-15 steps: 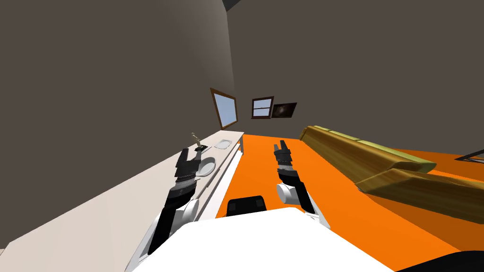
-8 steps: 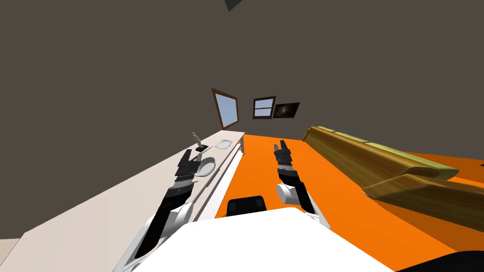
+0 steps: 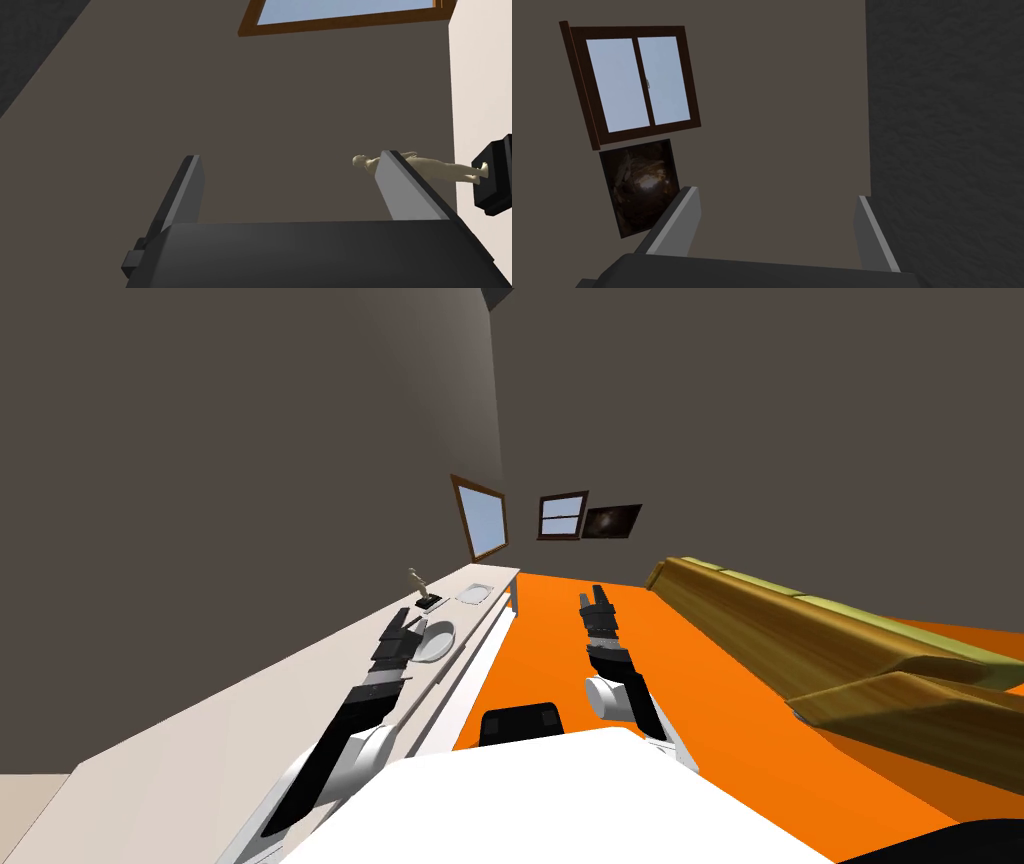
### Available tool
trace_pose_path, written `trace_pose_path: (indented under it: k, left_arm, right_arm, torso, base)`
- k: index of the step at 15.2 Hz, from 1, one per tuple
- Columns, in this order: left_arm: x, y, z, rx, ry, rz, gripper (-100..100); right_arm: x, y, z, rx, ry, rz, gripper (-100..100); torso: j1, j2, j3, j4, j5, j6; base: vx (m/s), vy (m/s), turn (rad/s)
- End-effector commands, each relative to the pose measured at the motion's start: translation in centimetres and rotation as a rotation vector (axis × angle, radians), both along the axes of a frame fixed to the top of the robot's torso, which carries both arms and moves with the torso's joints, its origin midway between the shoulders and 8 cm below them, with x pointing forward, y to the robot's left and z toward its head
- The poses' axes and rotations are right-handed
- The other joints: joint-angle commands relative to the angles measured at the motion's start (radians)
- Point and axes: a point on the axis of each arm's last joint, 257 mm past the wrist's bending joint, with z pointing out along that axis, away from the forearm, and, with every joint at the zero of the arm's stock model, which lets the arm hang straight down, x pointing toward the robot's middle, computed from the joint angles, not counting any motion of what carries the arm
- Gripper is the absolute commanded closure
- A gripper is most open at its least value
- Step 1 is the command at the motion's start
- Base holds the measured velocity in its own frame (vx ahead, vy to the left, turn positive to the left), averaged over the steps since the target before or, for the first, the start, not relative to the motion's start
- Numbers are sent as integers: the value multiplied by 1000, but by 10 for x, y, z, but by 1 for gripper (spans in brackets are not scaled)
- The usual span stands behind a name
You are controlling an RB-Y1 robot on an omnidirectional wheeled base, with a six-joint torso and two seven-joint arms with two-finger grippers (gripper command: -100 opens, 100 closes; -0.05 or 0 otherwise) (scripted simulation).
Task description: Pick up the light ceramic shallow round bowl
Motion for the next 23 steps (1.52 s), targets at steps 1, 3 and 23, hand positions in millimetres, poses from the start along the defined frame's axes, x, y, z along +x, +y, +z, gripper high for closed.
trace_pose_path:
  k: [1, 3, 23]
  left_arm:
    - [1, 3, -7, -5, 34, 5, -100]
    - [3, 10, -18, -14, 89, 11, -100]
    - [-3, 55, -100, -90, 466, 69, -100]
  right_arm:
    - [0, 0, 0, 0, 0, 0, 0]
    - [0, 0, 0, 0, 0, 0, 0]
    - [0, 0, 0, 0, 0, 0, 0]
  torso:
    - [0, 0, 0, 0, 0, 0]
    - [0, 0, 0, 0, 0, 0]
    - [1, -1, 0, 0, 0, 0]
  base:
    - [22, -29, 21]
    - [25, -28, 60]
    - [32, -29, 44]
